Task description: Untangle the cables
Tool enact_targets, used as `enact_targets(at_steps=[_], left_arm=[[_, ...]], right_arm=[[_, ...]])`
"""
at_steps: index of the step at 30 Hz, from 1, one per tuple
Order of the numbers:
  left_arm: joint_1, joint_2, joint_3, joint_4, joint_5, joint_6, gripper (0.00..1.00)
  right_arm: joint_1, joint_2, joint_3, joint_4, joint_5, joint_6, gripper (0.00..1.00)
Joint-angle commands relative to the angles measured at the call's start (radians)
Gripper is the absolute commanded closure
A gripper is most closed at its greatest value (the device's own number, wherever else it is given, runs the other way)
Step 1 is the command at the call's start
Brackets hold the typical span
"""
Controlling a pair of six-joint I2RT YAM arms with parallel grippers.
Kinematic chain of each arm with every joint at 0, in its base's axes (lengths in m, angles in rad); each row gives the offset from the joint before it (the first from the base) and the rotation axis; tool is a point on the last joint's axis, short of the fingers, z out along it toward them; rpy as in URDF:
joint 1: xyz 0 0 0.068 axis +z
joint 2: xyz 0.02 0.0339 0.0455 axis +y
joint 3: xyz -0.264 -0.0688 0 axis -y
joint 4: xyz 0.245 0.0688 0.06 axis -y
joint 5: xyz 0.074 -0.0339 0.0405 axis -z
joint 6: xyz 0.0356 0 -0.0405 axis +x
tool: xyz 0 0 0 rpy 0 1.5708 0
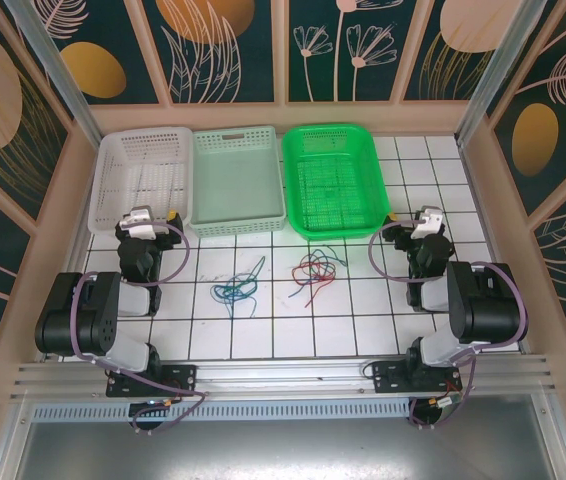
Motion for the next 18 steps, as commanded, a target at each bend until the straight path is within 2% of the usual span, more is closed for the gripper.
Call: enact_targets(at_steps=[1, 3, 5, 6, 8, 11, 14, 18], left_arm=[[0.001, -0.007, 0.017, -0.031, 0.01, 0.006, 0.01], [-0.001, -0.045, 0.058, -0.129, 0.006, 0.003, 0.01], [0.0, -0.092, 0.098, -0.26, -0.006, -0.009, 0.01], [0.0, -0.115, 0.111, -0.308, -0.005, -0.018, 0.01], [-0.001, -0.162, 0.105, -0.358, 0.009, -0.038, 0.01], [-0.001, -0.256, 0.09, -0.45, -0.013, -0.105, 0.01], [0.0, -0.343, 0.134, -0.632, -0.066, -0.164, 0.01], [-0.001, -0.381, 0.241, -0.789, -0.036, -0.182, 0.01]], right_arm=[[-0.008, -0.049, 0.073, -0.141, -0.016, 0.003, 0.12], [-0.008, -0.102, 0.217, -0.473, -0.015, 0.001, 0.14], [-0.006, -0.11, 0.332, -0.701, -0.033, -0.01, 0.24], [-0.006, -0.116, 0.363, -0.759, -0.062, -0.021, 0.28], [0.001, -0.133, 0.39, -0.812, -0.088, -0.016, 0.29], [0.007, -0.144, 0.435, -0.867, -0.107, 0.01, 0.27], [0.012, -0.084, 0.558, -1.014, -0.094, 0.034, 0.25], [0.021, 0.06, 0.791, -1.237, -0.095, 0.057, 0.36]])
